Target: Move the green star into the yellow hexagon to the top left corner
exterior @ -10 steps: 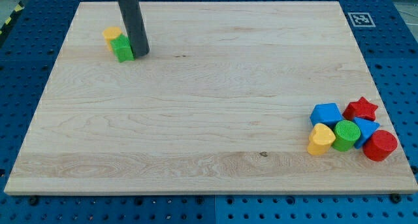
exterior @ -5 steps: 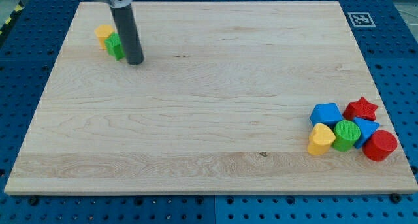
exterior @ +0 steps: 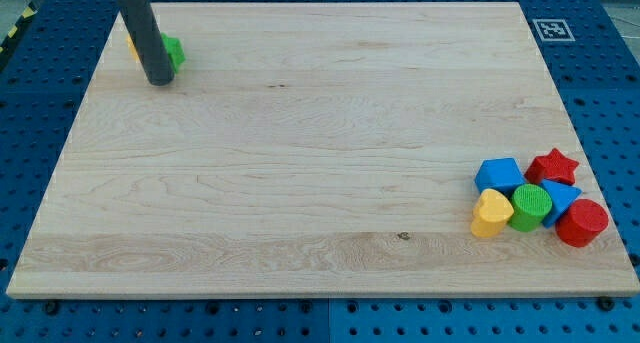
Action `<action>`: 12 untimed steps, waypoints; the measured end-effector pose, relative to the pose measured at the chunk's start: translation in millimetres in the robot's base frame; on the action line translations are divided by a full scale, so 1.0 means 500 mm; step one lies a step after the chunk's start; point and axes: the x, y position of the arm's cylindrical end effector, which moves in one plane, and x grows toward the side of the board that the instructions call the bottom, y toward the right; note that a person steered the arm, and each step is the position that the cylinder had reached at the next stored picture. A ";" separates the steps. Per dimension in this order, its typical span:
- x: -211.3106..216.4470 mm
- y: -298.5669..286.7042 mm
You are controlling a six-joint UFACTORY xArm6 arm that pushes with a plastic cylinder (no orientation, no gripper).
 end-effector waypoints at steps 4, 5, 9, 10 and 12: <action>-0.079 -0.112; -0.083 -0.095; -0.164 -0.090; -0.163 -0.090; -0.117 -0.137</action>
